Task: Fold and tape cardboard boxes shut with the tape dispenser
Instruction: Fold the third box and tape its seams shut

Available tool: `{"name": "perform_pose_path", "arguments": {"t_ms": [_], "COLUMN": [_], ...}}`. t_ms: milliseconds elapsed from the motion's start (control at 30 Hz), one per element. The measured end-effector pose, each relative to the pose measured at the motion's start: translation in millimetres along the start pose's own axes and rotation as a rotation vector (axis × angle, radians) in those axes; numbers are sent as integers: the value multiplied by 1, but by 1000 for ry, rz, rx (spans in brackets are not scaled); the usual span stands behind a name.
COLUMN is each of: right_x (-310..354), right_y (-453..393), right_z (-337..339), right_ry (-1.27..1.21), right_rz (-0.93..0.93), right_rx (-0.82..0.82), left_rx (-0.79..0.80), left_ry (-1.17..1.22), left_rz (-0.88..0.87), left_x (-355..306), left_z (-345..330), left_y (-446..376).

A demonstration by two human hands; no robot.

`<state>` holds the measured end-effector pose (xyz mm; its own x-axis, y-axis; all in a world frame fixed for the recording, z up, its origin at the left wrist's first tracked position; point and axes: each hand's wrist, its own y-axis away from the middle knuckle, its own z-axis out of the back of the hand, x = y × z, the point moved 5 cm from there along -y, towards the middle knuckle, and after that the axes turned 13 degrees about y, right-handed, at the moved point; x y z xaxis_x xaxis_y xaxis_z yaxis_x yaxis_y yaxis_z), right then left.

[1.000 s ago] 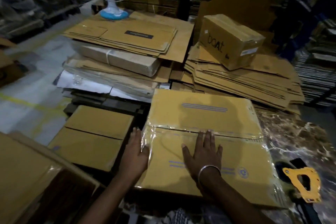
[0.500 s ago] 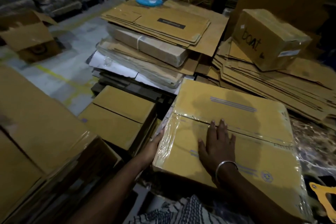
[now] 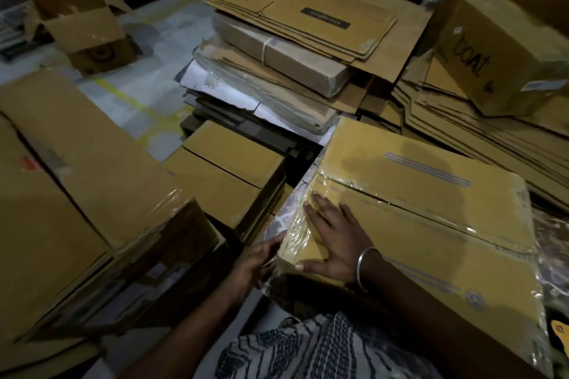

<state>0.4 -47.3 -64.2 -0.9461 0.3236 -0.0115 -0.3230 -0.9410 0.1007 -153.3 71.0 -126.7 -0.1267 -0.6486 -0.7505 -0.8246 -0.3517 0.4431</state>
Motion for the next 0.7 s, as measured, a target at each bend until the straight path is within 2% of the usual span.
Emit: {"name": "perform_pose_path", "arguments": {"t_ms": [167, 400, 567, 700], "right_x": [1, -1, -6, -8], "right_y": [1, 2, 2, -1], "right_z": [1, 1, 3, 4], "right_ry": [-49, -111, -181, -168], "right_rz": [-10, -70, -170, -209], "right_rx": [-8, -56, -79, -103], "left_rx": [-27, 11, -93, -144], "left_ry": [-47, 12, -71, -42], "left_rz": [-93, -108, -118, -158], "left_x": [8, 13, 4, -31], "left_z": [4, -5, 13, -13], "left_y": [-9, -19, -26, -40]}}
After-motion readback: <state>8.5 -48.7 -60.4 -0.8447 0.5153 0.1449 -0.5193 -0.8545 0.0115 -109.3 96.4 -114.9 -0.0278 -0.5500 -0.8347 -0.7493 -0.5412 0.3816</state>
